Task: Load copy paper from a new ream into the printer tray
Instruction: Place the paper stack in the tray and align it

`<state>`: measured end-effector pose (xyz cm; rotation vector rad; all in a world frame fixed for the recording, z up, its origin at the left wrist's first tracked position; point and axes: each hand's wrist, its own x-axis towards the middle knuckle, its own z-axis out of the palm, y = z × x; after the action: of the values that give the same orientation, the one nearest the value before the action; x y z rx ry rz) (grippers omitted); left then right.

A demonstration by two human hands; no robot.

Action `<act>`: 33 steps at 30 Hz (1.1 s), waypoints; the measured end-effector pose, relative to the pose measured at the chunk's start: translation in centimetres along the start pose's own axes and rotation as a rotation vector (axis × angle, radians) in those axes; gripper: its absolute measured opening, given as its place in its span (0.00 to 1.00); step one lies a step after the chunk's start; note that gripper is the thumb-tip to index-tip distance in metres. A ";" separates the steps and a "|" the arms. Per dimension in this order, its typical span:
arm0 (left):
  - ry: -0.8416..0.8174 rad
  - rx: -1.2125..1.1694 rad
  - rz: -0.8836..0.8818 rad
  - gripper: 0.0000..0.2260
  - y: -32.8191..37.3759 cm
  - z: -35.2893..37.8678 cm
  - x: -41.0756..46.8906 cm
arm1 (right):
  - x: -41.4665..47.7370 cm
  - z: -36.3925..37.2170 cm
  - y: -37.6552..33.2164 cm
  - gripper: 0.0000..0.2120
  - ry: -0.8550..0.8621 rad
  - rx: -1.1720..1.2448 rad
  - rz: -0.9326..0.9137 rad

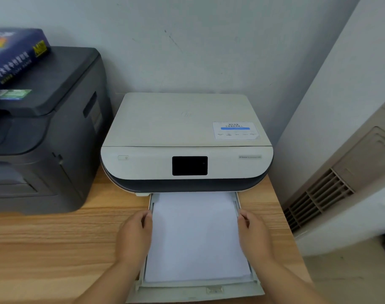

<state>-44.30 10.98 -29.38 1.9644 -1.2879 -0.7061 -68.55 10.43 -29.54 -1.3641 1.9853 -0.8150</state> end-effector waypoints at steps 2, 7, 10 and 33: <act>-0.004 -0.008 -0.022 0.11 0.0 0.1 0.1 | 0.0 0.3 -0.1 0.13 -0.008 0.054 0.052; -0.026 -0.005 -0.038 0.12 0.2 -0.3 0.0 | 0.2 -0.2 0.0 0.14 -0.068 0.121 0.072; -0.025 -0.003 -0.043 0.12 0.3 -0.4 -0.1 | 0.2 -0.5 -0.2 0.13 -0.061 0.162 0.072; -0.086 -0.076 -0.083 0.11 -0.9 -2.6 -4.9 | -4.2 -2.6 1.8 0.12 -0.030 0.147 0.064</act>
<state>-43.66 16.36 -28.10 1.9534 -1.2166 -0.8767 -70.30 15.36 -28.71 -1.2162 1.8965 -0.8865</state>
